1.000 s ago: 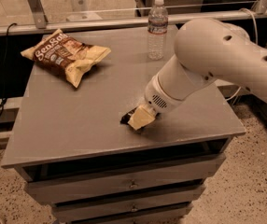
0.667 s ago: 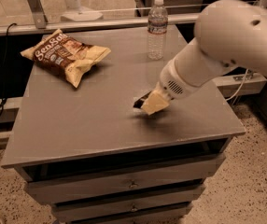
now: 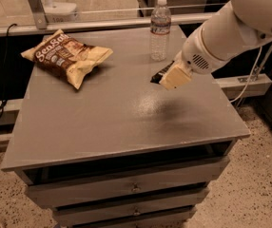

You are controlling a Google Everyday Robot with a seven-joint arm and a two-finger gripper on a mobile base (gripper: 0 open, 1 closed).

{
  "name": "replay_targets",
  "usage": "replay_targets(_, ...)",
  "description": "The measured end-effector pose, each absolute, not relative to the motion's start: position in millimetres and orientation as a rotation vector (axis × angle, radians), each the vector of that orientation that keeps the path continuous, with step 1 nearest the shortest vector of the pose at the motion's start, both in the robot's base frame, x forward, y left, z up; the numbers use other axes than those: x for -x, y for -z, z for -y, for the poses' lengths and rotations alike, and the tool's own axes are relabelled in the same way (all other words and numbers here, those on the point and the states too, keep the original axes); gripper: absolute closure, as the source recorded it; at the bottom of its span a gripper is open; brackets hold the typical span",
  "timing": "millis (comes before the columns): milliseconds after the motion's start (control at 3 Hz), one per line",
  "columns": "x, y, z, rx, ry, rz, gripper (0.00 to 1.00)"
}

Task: Move rxbar chocolate near water bottle

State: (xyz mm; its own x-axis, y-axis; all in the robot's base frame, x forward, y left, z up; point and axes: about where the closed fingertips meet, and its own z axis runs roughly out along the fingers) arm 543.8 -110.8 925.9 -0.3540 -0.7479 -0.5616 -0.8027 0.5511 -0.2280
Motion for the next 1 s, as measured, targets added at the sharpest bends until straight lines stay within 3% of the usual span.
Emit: replay_targets(1000, -629.5, -933.2, 146.9, 1.145, -0.129, -2.053, 1.00)
